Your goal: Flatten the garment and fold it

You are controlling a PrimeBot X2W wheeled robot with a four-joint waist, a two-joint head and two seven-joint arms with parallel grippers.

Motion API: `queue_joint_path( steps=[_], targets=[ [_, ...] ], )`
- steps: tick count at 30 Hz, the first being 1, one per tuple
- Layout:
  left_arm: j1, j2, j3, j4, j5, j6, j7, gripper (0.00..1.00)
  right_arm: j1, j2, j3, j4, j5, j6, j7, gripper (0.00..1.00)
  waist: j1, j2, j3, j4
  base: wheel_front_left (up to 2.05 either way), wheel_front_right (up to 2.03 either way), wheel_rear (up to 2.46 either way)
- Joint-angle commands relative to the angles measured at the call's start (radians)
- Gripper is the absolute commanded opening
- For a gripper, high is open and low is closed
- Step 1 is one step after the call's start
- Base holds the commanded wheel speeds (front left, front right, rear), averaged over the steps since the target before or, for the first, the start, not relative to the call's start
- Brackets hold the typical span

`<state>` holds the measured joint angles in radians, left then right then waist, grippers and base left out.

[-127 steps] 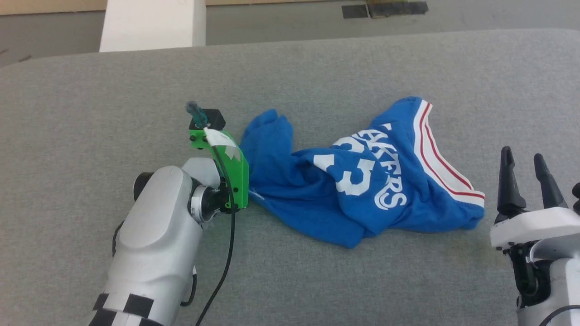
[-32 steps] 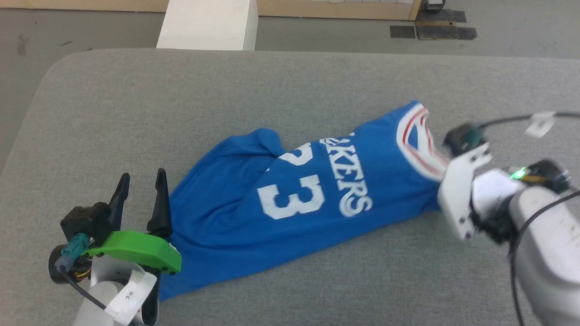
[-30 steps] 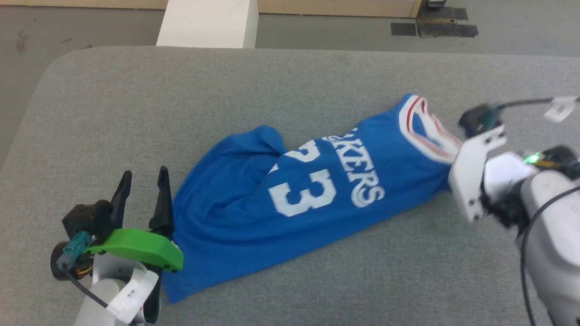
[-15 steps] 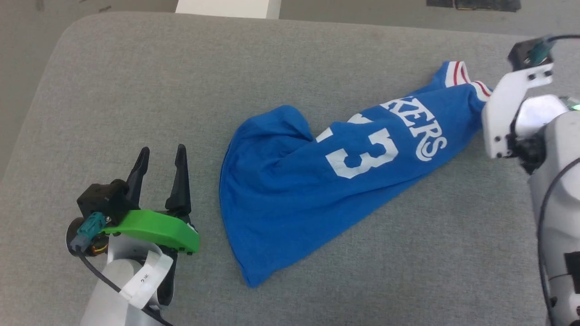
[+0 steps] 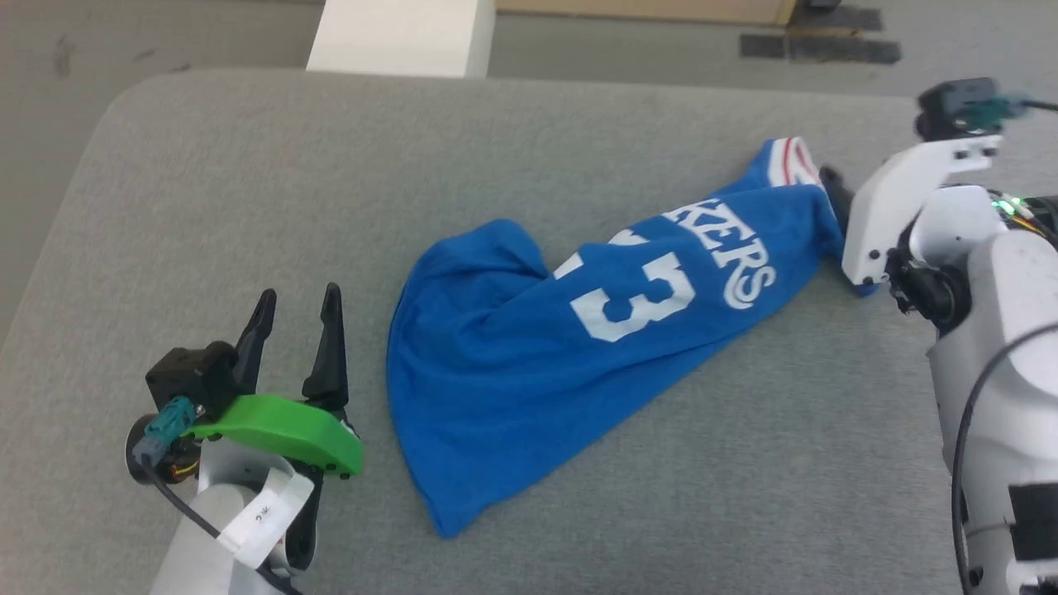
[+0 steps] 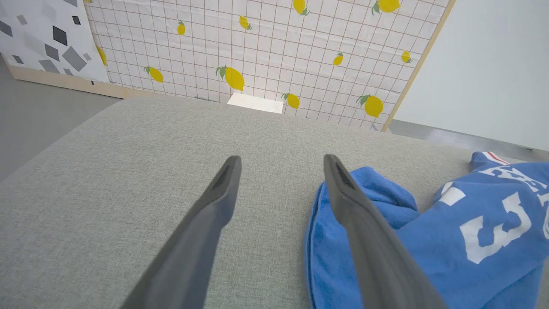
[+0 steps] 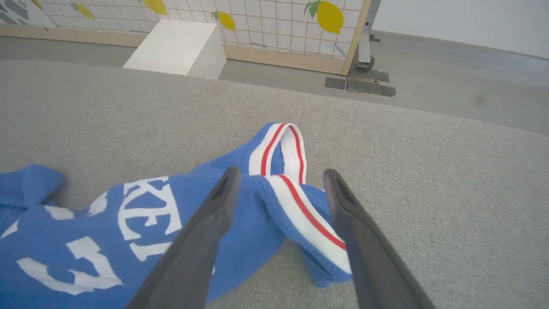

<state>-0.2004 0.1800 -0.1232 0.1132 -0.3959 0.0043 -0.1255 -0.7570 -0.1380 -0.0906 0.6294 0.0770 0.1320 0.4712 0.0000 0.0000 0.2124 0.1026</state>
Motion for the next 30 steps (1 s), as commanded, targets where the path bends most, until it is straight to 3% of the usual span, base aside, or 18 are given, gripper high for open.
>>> queue_joint_path(
  steps=[1, 13, 24, 30],
  targets=[
    [0.013, 0.007, 0.001, -0.003, 0.000, 0.005, 0.000, 1.00, 0.035, 0.005, -0.012, -0.034, 0.026, -0.001, -0.061, 1.00, 0.0000, 0.0000, -0.047, -0.043, 0.00, 0.00, 0.00],
    [0.061, 0.015, -0.007, -0.028, -0.005, 0.022, 0.020, 1.00, 0.329, 0.035, -0.053, -0.269, 0.160, -0.001, -0.502, 1.00, 0.0000, 0.0000, -0.109, -0.096, 0.00, 0.00, 0.00],
    [0.077, 0.009, -0.022, -0.019, -0.014, 0.037, 0.047, 1.00, 0.540, 0.075, -0.074, -0.368, 0.193, -0.001, -0.589, 1.00, 0.0000, 0.0000, -0.114, -0.097, 0.00, 0.00, 0.00],
    [-0.045, 0.013, -0.070, 0.043, -0.008, 0.027, 0.176, 1.00, 0.547, 0.083, -0.075, -0.394, 0.193, -0.001, -0.572, 1.00, 0.0000, 0.0000, -0.077, -0.094, 0.00, 0.00, 0.00]
  ],
)
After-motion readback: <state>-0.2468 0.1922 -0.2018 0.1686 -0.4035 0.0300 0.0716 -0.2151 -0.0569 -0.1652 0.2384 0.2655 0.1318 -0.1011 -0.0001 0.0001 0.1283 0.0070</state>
